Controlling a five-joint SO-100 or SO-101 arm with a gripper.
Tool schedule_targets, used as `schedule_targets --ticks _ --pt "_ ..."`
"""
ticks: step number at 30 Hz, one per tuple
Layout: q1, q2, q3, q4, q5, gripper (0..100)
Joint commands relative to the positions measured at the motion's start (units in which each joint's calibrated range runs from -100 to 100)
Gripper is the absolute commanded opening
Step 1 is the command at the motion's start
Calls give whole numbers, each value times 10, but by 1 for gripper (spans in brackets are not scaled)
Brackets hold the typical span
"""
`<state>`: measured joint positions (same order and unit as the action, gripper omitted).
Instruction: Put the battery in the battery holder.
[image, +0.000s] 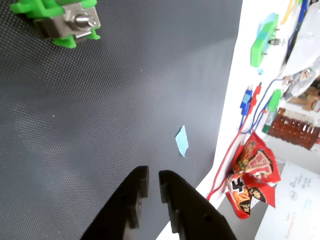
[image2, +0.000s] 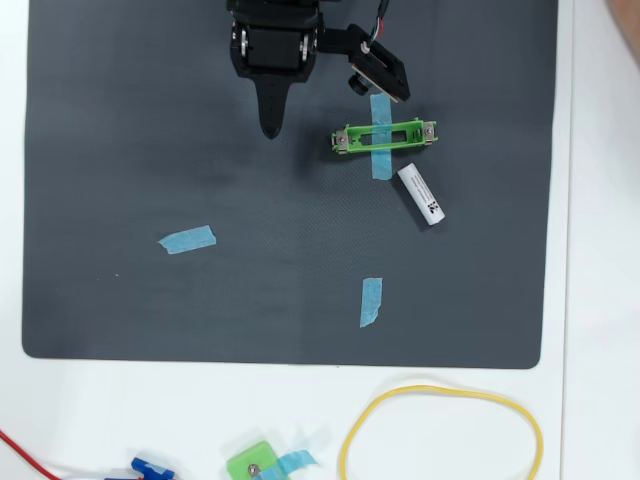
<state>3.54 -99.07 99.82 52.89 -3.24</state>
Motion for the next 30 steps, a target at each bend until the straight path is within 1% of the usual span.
schedule_targets --ticks 1,9,11,13,14,18,20,22,23,24,25,26,28,30 --pt "-4 -4 2 -7 -2 0" --pt "-6 -3 -1 -9 0 0" --pt "-6 0 -9 -24 -2 0" --pt "-6 51 -33 -57 -2 0" --pt "-6 99 -69 -75 -3 0" --pt "-3 290 -264 -74 -5 0" --pt "-6 374 -366 -62 -51 0" --pt "-16 422 -466 -10 -114 0" --pt "-38 435 -500 19 -153 0" --pt "-51 440 -512 33 -174 0" --pt "-79 450 -532 57 -216 0" --pt "-105 455 -538 63 -245 0" --pt "-119 461 -539 61 -261 0" --pt "-154 470 -537 64 -256 0"
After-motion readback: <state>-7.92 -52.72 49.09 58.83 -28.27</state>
